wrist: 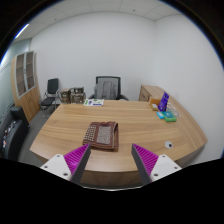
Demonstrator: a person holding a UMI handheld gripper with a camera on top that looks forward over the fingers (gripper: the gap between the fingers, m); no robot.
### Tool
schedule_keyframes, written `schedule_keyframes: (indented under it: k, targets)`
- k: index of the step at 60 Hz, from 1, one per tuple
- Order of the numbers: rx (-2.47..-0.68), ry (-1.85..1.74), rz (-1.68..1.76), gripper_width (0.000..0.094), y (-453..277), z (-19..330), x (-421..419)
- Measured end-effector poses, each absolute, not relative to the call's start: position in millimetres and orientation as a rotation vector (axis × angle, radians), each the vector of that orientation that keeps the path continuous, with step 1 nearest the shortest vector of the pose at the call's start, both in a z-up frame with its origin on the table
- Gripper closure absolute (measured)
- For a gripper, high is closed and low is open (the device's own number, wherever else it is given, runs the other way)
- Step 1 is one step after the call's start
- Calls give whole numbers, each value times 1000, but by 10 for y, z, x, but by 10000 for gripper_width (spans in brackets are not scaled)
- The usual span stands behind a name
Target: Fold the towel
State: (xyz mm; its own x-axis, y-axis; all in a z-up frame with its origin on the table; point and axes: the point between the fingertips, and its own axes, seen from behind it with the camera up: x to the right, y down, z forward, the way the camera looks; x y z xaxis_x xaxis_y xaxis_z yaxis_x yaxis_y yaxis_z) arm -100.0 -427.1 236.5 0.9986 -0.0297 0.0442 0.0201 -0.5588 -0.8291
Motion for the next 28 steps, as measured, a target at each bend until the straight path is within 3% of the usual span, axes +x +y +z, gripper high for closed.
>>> schedule_keyframes:
  k: [28]
  targets:
    - [-2109, 15, -114, 79, -5010, 2779, -1224]
